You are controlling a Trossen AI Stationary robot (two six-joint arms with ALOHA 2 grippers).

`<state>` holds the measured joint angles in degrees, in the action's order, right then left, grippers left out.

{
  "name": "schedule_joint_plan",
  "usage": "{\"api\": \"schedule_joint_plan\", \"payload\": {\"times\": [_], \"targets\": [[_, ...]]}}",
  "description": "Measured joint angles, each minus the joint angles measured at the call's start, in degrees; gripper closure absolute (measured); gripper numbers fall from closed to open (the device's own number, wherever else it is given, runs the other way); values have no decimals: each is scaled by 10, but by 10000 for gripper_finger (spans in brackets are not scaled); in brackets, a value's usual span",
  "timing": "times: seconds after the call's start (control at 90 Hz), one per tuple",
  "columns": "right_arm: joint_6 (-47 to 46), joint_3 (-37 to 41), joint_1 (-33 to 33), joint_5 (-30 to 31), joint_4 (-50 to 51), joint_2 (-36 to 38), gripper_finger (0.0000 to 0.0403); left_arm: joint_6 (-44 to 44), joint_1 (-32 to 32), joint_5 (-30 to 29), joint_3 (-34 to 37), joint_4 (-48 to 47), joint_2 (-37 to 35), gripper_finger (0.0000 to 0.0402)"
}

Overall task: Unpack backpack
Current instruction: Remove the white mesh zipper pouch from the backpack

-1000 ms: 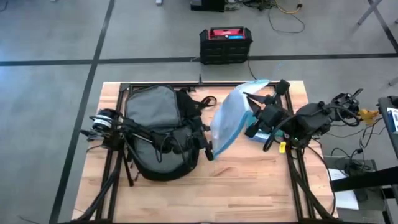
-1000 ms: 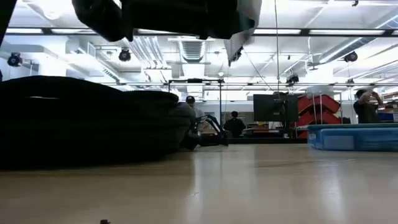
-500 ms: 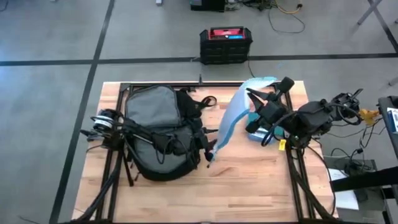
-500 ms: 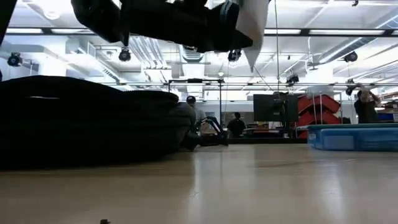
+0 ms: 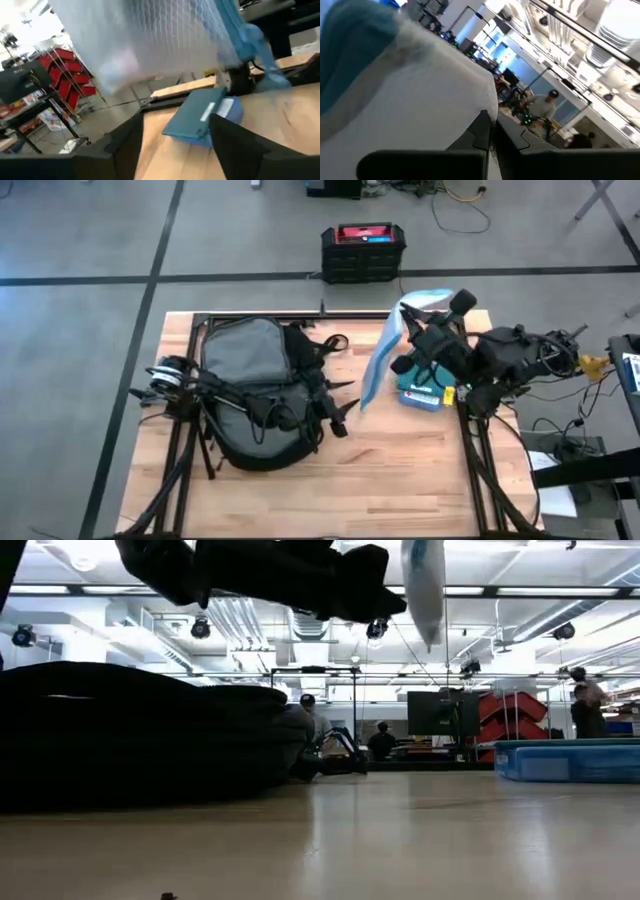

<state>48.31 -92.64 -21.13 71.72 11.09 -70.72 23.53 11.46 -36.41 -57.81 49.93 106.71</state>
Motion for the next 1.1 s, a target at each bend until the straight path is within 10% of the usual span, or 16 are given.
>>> {"api": "schedule_joint_plan", "payload": {"times": [0.278,0.622,0.856,1.1], "targets": [[-12,0,40,-21,-15,-18,403,-6,-15,-38,-30,-5,1,106],[-8,0,51,-10,-12,-26,403,1,-18,-50,-52,39,1,139],[-4,0,51,-10,-11,-26,403,-7,-18,-114,-45,10,1,213],[-10,1,50,13,20,-26,403,-19,-8,-149,-44,-60,0,383]]}}
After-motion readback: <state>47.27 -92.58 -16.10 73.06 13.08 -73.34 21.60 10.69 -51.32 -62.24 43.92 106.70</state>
